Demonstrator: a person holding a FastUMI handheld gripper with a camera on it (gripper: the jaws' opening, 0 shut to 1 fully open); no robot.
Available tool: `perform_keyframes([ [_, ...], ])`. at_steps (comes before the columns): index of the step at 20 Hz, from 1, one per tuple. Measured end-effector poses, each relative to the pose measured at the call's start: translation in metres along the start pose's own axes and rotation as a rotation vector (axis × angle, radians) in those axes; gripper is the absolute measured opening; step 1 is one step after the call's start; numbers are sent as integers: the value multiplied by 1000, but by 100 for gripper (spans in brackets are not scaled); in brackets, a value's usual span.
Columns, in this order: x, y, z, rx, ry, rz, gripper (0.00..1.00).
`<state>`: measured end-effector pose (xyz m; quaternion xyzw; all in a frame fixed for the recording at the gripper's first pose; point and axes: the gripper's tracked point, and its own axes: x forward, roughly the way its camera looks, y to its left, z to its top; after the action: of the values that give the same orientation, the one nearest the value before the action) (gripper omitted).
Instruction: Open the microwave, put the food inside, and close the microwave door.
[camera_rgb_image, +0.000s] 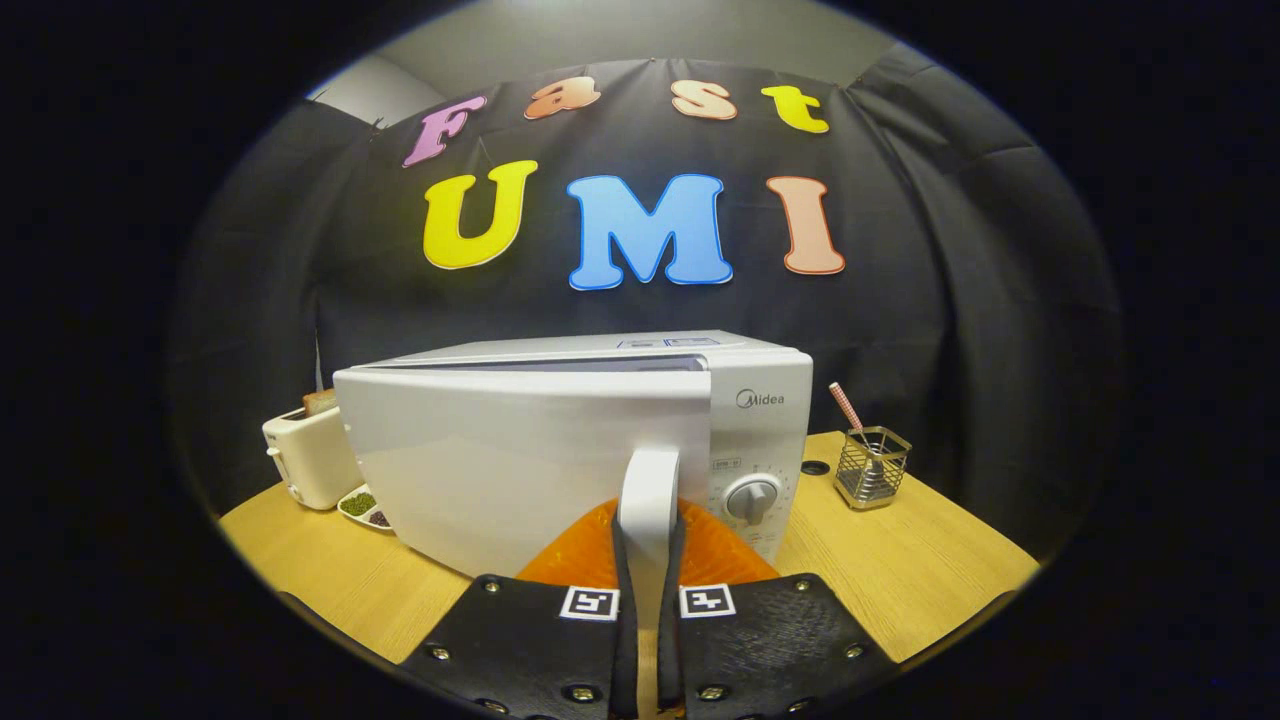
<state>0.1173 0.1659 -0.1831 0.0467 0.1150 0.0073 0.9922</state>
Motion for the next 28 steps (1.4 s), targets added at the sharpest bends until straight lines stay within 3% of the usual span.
perform_keyframes([
  [5, -37, 21, -8, -10, -18, 65, 11],
  [9, -64, 42, -12, 50, -34, 184, 20],
  [21, -139, 104, -30, -64, -49, 359, 24],
  [28, -168, 139, -41, -39, -20, 453, 26],
])
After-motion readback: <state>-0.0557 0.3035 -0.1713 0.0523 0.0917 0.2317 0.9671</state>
